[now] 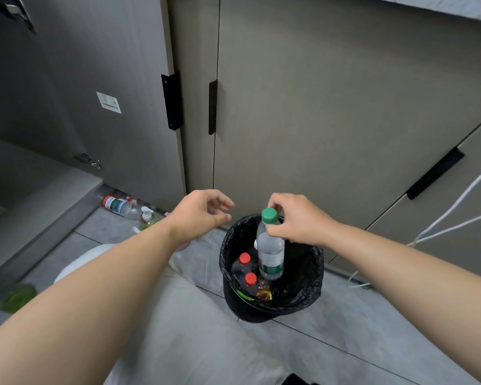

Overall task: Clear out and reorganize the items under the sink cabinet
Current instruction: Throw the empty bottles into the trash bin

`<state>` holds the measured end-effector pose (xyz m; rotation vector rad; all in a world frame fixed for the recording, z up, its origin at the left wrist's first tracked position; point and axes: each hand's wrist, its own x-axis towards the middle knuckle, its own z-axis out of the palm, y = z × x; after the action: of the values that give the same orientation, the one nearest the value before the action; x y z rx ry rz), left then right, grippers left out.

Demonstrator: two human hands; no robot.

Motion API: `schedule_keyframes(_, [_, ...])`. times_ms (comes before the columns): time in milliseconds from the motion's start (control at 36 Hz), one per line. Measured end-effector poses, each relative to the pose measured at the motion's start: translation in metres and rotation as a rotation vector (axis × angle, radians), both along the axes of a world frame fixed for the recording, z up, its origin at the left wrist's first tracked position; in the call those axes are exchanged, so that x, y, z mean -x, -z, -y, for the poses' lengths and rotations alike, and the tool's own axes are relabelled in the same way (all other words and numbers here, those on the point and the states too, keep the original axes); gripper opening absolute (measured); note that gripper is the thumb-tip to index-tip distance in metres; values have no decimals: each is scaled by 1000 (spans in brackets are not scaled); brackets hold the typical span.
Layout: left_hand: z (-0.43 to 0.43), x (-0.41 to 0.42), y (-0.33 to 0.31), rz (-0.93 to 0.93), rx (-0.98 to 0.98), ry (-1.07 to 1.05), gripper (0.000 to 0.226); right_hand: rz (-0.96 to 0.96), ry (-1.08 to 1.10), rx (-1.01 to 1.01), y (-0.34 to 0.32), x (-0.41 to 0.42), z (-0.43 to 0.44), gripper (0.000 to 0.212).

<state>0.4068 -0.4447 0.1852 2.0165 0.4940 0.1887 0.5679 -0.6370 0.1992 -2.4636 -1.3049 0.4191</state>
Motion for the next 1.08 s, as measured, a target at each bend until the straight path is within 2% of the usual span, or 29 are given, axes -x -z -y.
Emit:
schedule_keyframes(111, [-4, -1, 5, -51, -54, 18, 14, -62, 0, 172, 26, 1, 16, 23])
schedule_keyframes(306, [-8, 0, 16, -151, -100, 53, 13, 95, -50, 433, 90, 12, 32, 27])
schedule_keyframes(417, [-11, 1, 19, -165, -119, 67, 14, 192, -1, 542, 117, 14, 41, 34])
schedule_keyframes(528, [-14, 2, 22, -170, -127, 60, 13, 189, 51, 631, 129, 16, 45, 24])
schedule_keyframes(639, [-17, 2, 24, -170, -129, 62, 14, 168, 68, 654, 130, 19, 44, 18])
schedule_keyframes(917, [-31, 12, 12, -188, -184, 49, 14, 269, 33, 723, 110, 20, 33, 19])
schedule_keyframes(1000, [-48, 24, 0, -177, -204, 13, 15, 351, -9, 638, 89, 21, 13, 11])
schedule_keyframes(1083, [-73, 46, -11, -204, -297, -2, 14, 424, -77, 438, 64, 24, -20, 20])
